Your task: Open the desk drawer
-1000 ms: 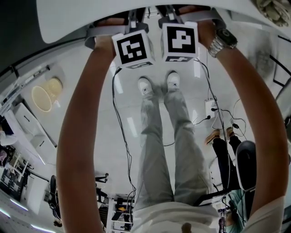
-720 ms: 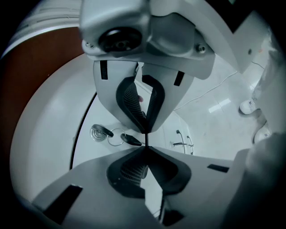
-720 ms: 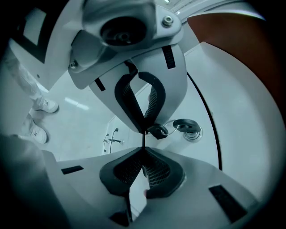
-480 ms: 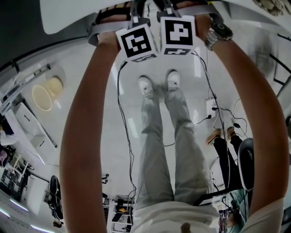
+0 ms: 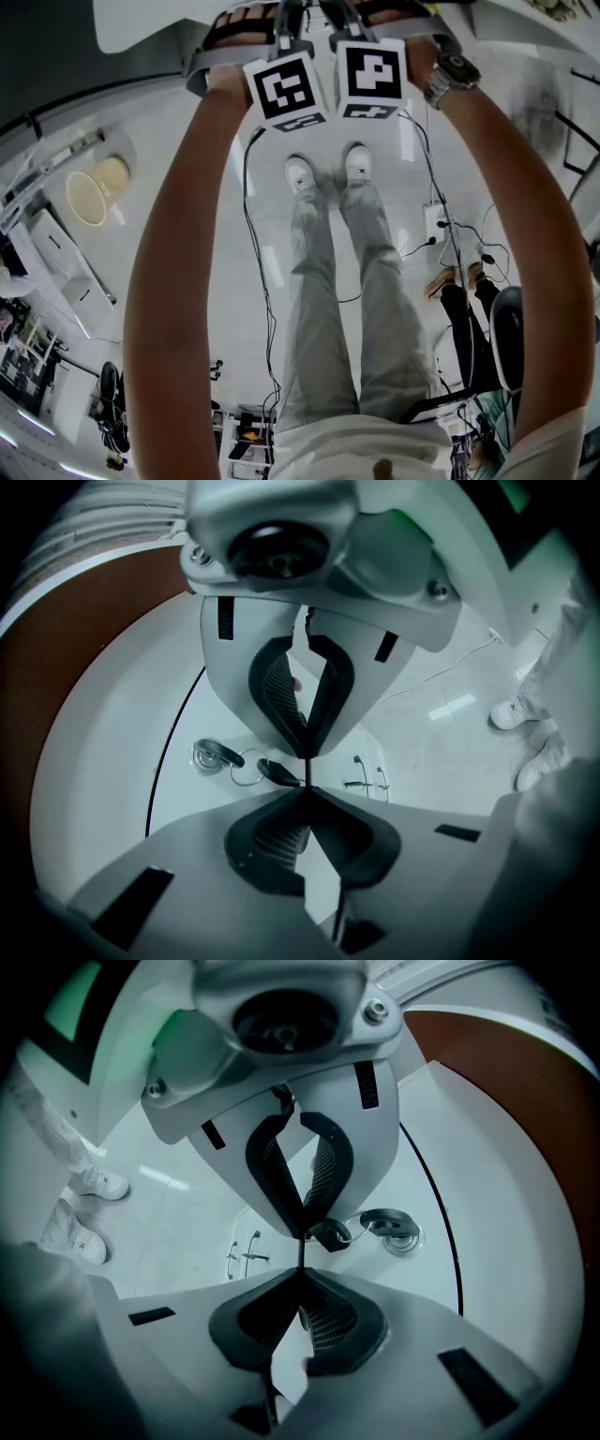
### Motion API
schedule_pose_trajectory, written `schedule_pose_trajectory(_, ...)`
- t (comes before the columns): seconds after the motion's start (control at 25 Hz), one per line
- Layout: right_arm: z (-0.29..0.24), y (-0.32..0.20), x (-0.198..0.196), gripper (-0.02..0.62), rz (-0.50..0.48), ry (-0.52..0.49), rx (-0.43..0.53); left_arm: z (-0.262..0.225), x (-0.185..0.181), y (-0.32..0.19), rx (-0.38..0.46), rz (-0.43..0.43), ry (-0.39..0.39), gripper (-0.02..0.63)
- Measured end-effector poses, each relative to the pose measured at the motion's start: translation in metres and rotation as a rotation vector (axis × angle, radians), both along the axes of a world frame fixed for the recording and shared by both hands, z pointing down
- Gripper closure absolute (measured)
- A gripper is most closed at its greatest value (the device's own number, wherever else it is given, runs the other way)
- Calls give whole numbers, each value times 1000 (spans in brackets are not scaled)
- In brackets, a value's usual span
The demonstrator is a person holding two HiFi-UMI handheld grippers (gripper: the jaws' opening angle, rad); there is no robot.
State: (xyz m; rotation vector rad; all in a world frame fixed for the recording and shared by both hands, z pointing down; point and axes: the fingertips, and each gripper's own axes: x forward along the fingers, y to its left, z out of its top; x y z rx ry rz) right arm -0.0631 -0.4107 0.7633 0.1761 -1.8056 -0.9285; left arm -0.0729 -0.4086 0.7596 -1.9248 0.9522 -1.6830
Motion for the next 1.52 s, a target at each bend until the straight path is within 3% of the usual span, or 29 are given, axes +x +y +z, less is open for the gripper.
schedule_pose_trajectory(1.04, -2, 85, 36, 560, 7, -6, -41, 1, 36, 86, -81, 28, 22, 586)
schedule_pose_trajectory(1.2, -1, 87, 36, 560, 11, -4, -36, 1, 33, 88, -58, 35, 15, 586)
schedule_pose_trajectory(1.4, -2, 87, 31, 558, 13, -21, -40, 0, 30, 88, -54, -9, 93, 569)
schedule_pose_trajectory(1.52, -5, 89, 35, 552, 43, -50, -82, -2, 32, 93, -54, -57, 169, 479)
